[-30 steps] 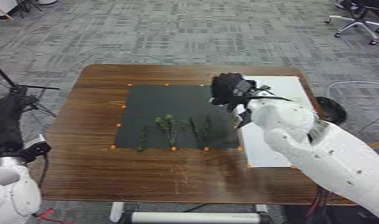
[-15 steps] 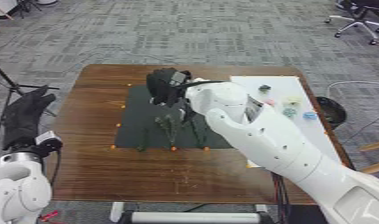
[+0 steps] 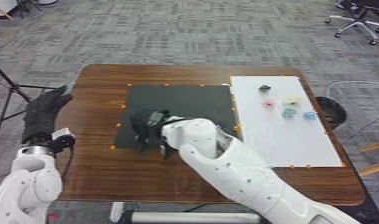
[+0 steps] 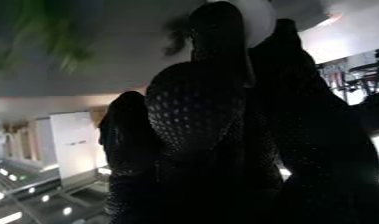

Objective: Arrange flowers

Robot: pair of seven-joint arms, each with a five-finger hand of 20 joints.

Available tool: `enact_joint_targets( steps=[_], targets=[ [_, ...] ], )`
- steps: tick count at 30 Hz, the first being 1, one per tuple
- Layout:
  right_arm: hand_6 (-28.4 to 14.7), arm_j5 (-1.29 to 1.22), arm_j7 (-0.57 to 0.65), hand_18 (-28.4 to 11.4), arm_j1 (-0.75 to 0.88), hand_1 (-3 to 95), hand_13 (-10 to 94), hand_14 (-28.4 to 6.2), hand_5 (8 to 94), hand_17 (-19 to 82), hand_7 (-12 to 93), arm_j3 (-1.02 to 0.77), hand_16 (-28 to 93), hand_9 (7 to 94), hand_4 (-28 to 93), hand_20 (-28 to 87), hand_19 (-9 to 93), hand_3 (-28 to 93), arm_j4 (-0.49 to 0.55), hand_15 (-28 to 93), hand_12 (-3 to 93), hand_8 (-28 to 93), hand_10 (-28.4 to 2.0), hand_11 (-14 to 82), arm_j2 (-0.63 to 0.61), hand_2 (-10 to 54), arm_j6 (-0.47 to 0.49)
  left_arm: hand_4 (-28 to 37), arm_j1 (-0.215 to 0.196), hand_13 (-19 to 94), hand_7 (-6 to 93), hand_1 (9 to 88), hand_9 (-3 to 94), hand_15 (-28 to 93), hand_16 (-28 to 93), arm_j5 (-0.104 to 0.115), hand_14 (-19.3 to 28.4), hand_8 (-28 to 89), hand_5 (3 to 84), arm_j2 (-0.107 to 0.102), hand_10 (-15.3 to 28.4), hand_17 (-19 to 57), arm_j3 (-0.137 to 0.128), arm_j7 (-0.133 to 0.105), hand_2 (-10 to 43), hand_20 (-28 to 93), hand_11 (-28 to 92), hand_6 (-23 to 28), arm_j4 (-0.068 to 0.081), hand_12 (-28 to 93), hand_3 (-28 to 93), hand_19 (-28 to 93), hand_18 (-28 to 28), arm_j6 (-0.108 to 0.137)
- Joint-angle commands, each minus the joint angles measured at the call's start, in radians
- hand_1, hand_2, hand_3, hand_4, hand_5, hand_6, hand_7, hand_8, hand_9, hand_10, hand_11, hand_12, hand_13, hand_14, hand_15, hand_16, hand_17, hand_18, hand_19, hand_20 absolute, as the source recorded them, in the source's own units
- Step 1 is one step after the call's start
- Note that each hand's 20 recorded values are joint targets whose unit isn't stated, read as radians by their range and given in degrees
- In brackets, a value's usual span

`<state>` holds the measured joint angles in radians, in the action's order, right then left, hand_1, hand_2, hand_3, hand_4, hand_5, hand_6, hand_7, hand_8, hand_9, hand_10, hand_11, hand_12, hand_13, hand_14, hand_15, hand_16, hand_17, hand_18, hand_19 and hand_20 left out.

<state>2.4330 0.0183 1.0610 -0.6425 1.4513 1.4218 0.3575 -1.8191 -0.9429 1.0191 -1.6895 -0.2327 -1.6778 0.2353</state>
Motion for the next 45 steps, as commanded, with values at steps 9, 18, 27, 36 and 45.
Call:
enact_joint_targets(
  steps=[9, 18, 27, 36, 45],
  targets=[
    [0.5, 0.032, -0.021, -15.3, -0.044, 59.1, 94, -0.6, 76.5, 57, 23, 0.028, 36, 90.6, -15, 53, 93, 50, -0.016, 50, 20.5, 14, -9.0, 20.5, 0.012, -6.3, -0.037, -28.3, 0.013, 38, 14.4, 25.8, 52.5, 11, -1, -0.004, 14.7, -9, 49.8, -0.007, 14.3, 6.7, 0.006, 0.009, 25.9, 14, 20, 3.5, -0.038, 10, 69, 6, 8.6, 0.002],
    [0.6, 0.060, -0.028, -15.3, -0.103, 59.0, 94, -0.6, 76.6, 57, 23, 0.033, 36, 90.9, -15, 53, 93, 51, -0.033, 50, 20.5, 14, -8.8, 20.5, -0.007, -6.3, -0.070, -28.3, -0.001, 38, 14.4, 25.8, 52.5, 11, -1, -0.001, 14.7, -9, 49.9, -0.005, 14.3, 6.6, 0.004, 0.010, 25.6, 14, 20, 3.5, -0.055, 10, 69, 6, 8.7, 0.018],
    [0.5, -0.014, 0.005, -15.4, -0.131, 58.8, 94, -0.6, 76.7, 57, 23, 0.082, 36, 91.1, -15, 53, 93, 51, 0.009, 50, 20.4, 14, -8.9, 20.5, -0.001, -6.5, -0.085, -28.3, -0.007, 38, 14.5, 25.8, 52.5, 11, -1, 0.002, 14.7, -9, 50.0, -0.013, 14.3, 6.6, 0.003, 0.015, 25.5, 14, 20, 3.4, -0.066, 10, 68, 6, 8.7, 0.027],
    [0.5, -0.089, -0.007, -15.5, -0.168, 58.8, 94, -0.6, 76.8, 58, 22, 0.113, 36, 91.3, -15, 54, 93, 51, 0.039, 50, 20.1, 14, -8.7, 20.1, 0.019, -6.6, -0.108, -28.3, -0.007, 38, 14.6, 25.9, 52.5, 11, -1, 0.006, 14.7, -9, 50.4, -0.023, 14.3, 6.4, -0.005, 0.014, 25.5, 14, 20, 3.5, -0.070, 10, 68, 6, 8.9, 0.041],
    [0.7, -0.103, -0.020, -15.6, -0.116, 58.9, 94, -0.5, 77.0, 57, 22, 0.088, 36, 91.3, -15, 54, 93, 51, 0.029, 51, 19.8, 14, -8.7, 19.9, 0.045, -6.5, -0.076, -28.3, 0.016, 38, 14.8, 25.8, 52.7, 11, 0, 0.018, 14.8, -9, 50.4, -0.013, 14.3, 6.1, 0.006, 0.011, 25.6, 14, 20, 3.4, -0.058, 10, 68, 7, 9.3, 0.041]
  ],
)
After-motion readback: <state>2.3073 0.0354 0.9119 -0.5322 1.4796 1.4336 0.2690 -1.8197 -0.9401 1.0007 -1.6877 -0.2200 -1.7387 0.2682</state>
